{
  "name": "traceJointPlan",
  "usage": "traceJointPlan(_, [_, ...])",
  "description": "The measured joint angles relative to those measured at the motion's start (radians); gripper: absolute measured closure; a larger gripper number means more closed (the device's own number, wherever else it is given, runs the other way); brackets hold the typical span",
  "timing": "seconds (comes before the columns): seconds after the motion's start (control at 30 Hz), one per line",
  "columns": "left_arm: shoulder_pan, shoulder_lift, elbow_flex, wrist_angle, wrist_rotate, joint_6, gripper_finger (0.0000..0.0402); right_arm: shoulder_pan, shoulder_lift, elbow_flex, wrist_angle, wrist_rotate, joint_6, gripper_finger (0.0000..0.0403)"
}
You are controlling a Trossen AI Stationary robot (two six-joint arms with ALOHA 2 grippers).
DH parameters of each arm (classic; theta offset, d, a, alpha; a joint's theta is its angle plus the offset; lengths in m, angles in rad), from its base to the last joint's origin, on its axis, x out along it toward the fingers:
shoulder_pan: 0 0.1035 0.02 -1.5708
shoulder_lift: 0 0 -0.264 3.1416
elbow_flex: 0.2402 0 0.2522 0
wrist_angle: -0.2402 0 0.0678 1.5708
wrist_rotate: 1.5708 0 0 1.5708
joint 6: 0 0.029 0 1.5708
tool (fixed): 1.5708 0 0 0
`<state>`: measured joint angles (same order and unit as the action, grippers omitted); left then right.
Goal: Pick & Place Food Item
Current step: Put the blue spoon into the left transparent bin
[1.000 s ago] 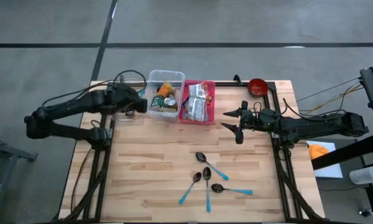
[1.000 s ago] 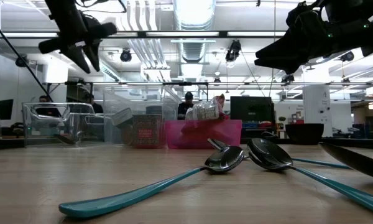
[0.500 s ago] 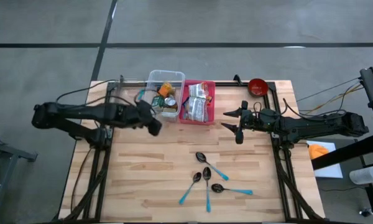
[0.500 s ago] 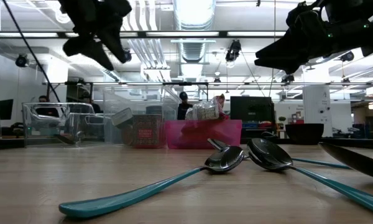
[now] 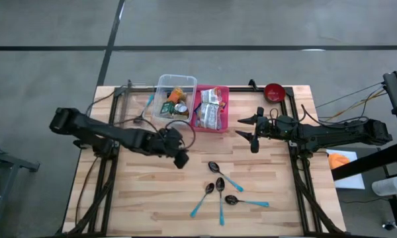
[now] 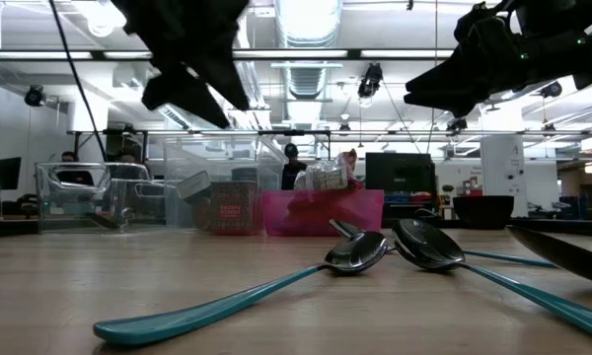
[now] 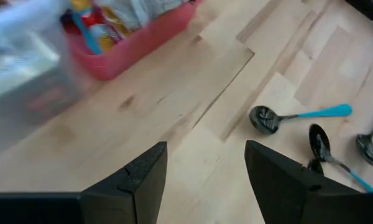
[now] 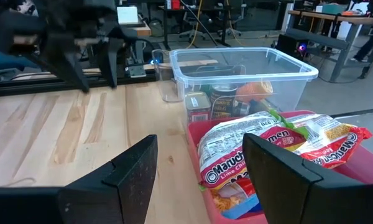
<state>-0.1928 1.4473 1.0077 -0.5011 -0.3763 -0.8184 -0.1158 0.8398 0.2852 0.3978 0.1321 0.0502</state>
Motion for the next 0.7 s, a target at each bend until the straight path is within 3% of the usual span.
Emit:
traceJointPlan(0.17, [0.006, 0.106, 0.0, 0.144, 0.031, 0.004, 0.0183, 0.0, 0.0, 0.0, 0.0, 0.0, -0.001, 0.0168])
traceJointPlan(0.4, [0.039, 0.258, 0.0, 0.362, 0.21, 0.024, 0.0183, 0.0, 0.0, 0.0, 0.0, 0.0, 0.001, 0.0168])
traceJointPlan(0.53, [0.063, 0.332, 0.0, 0.411, 0.321, 0.034, 0.0183, 0.0, 0.0, 0.0, 0.0, 0.0, 0.0, 0.0168])
traceJointPlan(0.7, [0.083, 0.376, -0.001, 0.456, 0.374, 0.049, 0.0183, 0.0, 0.0, 0.0, 0.0, 0.0, 0.001, 0.0168])
